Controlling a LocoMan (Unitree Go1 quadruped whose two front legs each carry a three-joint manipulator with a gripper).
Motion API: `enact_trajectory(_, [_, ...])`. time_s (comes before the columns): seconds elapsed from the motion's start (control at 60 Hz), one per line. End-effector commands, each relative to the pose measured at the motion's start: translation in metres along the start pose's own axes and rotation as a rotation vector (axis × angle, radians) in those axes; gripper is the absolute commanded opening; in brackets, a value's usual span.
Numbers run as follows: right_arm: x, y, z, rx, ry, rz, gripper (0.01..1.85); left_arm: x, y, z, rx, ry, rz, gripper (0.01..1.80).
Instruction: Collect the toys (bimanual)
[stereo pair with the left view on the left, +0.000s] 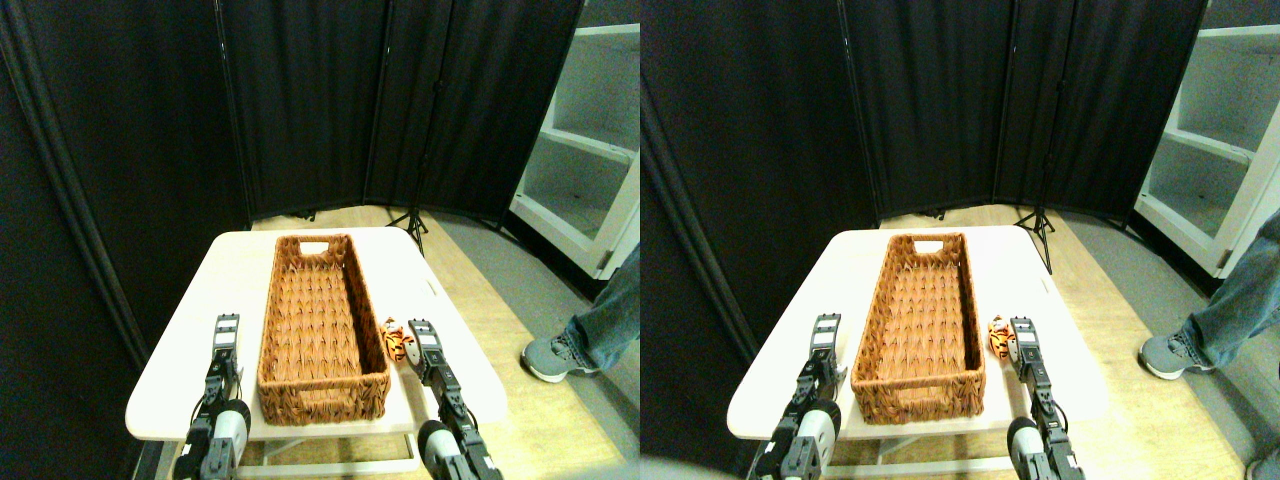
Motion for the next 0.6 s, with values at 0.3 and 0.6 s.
enact_trajectory(0.3, [-0.0010, 0.0002, 0.0108, -0.016, -0.064, 0.005, 0.27, -0.0026, -0.0021, 0.0096, 0.003, -0.037, -0.017, 1.29])
enact_trajectory(0.6, [0.0007, 0.0016, 0.0122, -0.012, -0.061, 0.004, 0.29, 0.0065, 0.0011, 0.0139, -0.034, -0.240, -0.197, 0.38])
